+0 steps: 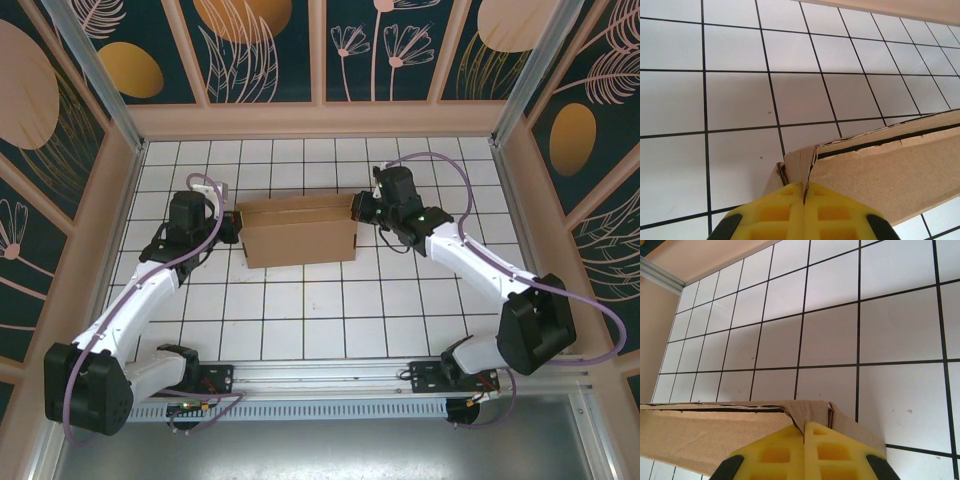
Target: Fold the paper box
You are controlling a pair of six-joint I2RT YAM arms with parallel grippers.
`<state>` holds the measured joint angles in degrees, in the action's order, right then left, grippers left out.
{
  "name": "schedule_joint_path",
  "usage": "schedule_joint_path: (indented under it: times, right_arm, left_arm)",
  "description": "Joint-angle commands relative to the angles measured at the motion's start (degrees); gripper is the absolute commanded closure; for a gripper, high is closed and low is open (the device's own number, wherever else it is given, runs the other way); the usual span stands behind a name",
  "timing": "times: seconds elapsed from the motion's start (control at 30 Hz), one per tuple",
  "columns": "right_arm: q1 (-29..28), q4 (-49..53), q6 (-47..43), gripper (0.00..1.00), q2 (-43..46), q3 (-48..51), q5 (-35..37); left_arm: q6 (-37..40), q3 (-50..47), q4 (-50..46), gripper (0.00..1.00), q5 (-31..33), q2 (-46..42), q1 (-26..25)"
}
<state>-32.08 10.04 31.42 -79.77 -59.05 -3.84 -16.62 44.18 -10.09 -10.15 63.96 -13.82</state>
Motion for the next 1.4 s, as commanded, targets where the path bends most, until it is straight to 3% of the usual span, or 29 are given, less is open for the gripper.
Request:
schedule_joint_path:
  times: [0.0,0.27,0.5,0.73,0.87,1.37]
  right_arm:
    - [-1.01,0.08,-1.22,1.00,2.16,3.60,2.44]
    - [-1.94,-0.13,-8.09,1.00,4.30,6.57,7.75]
    - [-2.07,-1.52,-10.25,1.00,6.20,8.07,8.01]
    - [-2.29,-4.91,2.56,1.00,5.51,8.01,2.44]
    - [-2.41,-5.75,5.50,1.00,5.76,6.98,1.75]
    - [-5.66,-4.04,-6.31,1.00,4.85,12.89,9.50]
  left_arm:
    - [-0.10,-1.85,-2.73,1.00,0.83,-0.78,-0.14]
    - [0.54,-2.26,-3.36,1.00,2.14,-1.82,-0.13]
    - [1.04,-2.70,-3.37,1.00,2.41,-2.24,-0.11]
    - [0.89,-3.15,-3.00,1.00,2.24,-2.09,-0.07]
    - [1.06,-3.03,-3.18,1.00,2.37,-2.18,-0.13]
    - [1.43,-4.06,-2.83,1.00,2.76,-2.79,-0.09]
